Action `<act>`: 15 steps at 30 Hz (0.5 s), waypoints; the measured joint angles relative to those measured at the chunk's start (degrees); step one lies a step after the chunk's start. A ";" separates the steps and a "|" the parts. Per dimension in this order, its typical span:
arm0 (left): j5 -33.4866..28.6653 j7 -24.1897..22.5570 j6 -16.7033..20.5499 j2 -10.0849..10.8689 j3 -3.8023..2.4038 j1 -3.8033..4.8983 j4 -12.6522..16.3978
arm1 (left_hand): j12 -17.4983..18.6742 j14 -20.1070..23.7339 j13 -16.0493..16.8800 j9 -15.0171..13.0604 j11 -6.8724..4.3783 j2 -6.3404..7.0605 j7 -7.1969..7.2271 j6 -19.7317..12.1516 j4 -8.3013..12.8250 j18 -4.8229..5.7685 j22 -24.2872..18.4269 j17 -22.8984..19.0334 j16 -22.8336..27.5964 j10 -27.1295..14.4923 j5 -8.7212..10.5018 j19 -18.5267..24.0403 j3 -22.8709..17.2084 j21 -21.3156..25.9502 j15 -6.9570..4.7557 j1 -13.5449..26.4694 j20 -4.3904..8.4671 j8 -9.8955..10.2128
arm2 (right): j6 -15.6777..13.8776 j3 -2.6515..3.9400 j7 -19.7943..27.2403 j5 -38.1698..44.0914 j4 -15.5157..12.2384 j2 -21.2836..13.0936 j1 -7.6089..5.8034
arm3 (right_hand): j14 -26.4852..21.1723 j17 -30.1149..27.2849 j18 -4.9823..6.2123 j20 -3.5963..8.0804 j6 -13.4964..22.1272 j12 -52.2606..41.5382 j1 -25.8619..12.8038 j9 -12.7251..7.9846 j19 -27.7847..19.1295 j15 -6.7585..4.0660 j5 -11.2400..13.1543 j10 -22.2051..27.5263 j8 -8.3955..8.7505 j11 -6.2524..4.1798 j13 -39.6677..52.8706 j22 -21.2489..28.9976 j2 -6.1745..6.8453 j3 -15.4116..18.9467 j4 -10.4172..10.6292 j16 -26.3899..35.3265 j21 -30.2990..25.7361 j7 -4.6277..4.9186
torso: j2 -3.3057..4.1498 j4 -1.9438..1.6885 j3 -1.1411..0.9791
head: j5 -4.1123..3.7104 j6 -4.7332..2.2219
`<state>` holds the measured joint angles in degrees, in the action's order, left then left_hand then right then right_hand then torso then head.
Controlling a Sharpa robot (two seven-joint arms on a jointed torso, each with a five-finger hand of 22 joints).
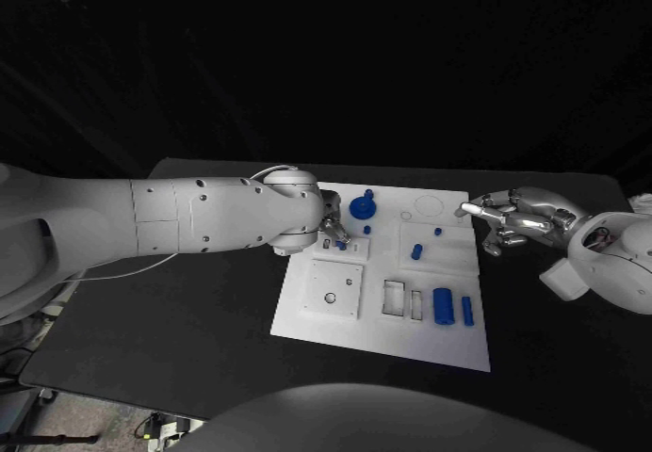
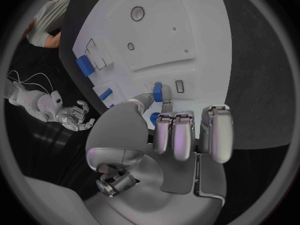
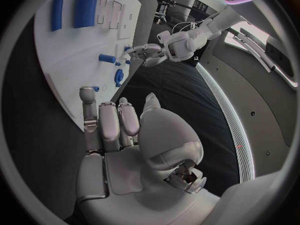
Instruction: Assemble the parts on the task board
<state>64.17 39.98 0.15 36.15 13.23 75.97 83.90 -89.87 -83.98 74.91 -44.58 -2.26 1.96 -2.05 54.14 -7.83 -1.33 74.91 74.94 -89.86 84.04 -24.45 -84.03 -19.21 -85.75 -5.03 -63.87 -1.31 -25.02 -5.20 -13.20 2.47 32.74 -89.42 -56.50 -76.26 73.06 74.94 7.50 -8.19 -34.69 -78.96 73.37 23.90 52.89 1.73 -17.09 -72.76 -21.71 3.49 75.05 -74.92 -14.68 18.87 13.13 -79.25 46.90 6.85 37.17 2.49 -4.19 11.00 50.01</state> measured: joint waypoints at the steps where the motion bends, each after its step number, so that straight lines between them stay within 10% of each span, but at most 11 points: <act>1: 0.02 0.00 0.00 -0.01 0.00 0.00 -0.01 | 0.00 0.00 0.00 0.00 0.00 0.00 0.00 0.00 0.00 0.00 0.00 0.00 0.00 0.00 0.00 0.00 0.00 0.00 0.00 0.00 0.00 0.00 | 0.01 0.00 0.00 0.00 0.00 -0.01 0.00 | 0.00 0.00 0.00 0.00 0.00 0.00 0.00 0.00 0.00 0.00 0.00 0.00 0.00 0.00 0.00 0.00 0.00 0.00 0.00 0.00 0.00 0.00 | 0.00 0.02 0.00 | 0.00 0.00; 15: -0.02 0.03 -0.14 -0.43 0.01 -0.13 -0.23 | 0.00 0.00 0.00 -0.08 0.00 0.00 -0.01 0.00 -0.22 0.00 0.00 -0.01 0.00 0.00 0.00 0.00 -0.10 0.00 0.00 0.00 0.00 0.22 | 0.21 0.00 -0.08 -0.04 0.04 -0.05 0.07 | -0.42 -0.01 0.00 0.21 0.00 0.09 0.00 0.00 -0.20 0.00 -0.21 0.40 0.00 0.00 -0.03 0.01 0.00 0.00 0.00 0.31 -0.31 0.00 | 0.00 0.01 -0.02 | 0.00 0.00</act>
<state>64.15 40.01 0.01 35.72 13.24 75.84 83.66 -89.87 -83.98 74.91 -44.67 -2.26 1.96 -2.06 54.15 -8.05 -1.33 74.91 74.93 -89.86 84.04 -24.45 -84.03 -19.31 -85.75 -5.02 -63.87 -1.31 -24.79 -5.00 -13.20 2.39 32.70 -89.38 -56.55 -76.19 72.64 74.93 7.50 -7.98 -34.69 -78.88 73.37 23.90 52.69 1.72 -17.30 -72.36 -21.71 3.49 75.02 -74.91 -14.68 18.87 13.13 -78.93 46.59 6.85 37.17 2.50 -4.21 11.00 50.01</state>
